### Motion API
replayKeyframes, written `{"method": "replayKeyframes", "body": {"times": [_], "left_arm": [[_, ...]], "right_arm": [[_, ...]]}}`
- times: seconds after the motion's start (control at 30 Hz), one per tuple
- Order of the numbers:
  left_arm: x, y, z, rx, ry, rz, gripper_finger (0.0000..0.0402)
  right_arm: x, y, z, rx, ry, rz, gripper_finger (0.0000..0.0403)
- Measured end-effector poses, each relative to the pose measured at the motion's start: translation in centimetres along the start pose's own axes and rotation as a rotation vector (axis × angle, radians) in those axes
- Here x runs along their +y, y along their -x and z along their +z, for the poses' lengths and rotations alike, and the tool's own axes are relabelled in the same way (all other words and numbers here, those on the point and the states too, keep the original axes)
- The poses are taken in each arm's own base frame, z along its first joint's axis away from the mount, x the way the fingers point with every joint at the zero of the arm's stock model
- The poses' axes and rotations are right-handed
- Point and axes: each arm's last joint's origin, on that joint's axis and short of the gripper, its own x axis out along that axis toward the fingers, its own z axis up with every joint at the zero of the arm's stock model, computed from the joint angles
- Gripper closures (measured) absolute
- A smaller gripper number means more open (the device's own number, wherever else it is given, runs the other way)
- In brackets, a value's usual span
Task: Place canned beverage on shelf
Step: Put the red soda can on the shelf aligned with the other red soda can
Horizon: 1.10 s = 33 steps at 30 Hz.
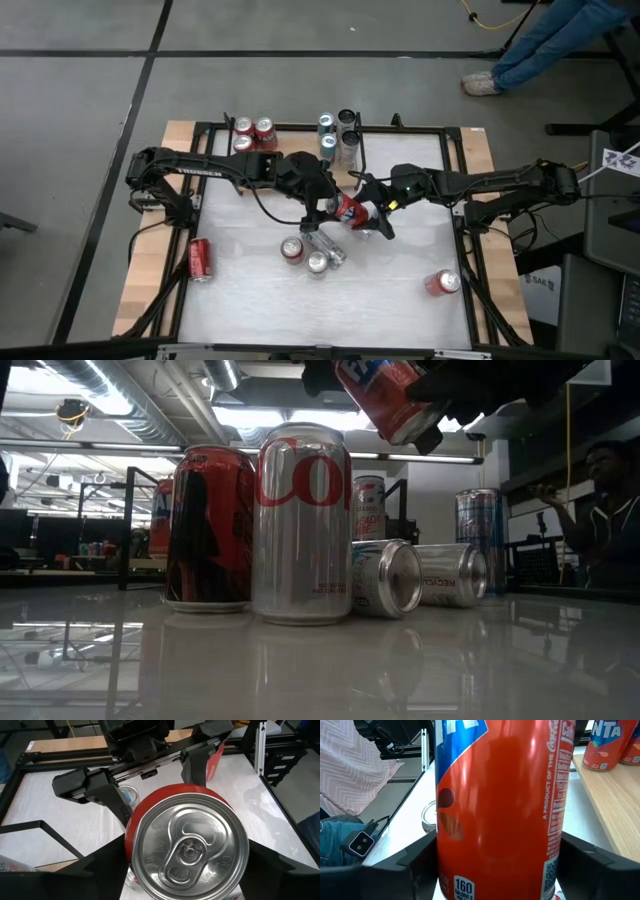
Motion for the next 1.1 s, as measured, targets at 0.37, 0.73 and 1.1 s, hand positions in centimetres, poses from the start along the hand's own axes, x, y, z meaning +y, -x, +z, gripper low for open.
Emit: {"method": "replayKeyframes", "body": {"times": [0.37, 0.73, 1.1], "left_arm": [[0.3, 0.0, -0.2, 0.015, 0.064, -0.001, 0.0115], [2.0, 1.6, -1.1, 0.11, 0.135, -0.006, 0.0116], [6.4, 5.1, -3.5, 0.31, 0.175, 0.139, 0.0117]], "right_arm": [[-0.1, 0.1, 0.2, -0.01, -0.005, -0.017, 0.0056], [0.2, 1.5, 2.5, 0.106, 0.092, -0.14, 0.0055], [0.2, 2.9, 5.3, 0.146, 0.183, -0.352, 0.0054]]}}
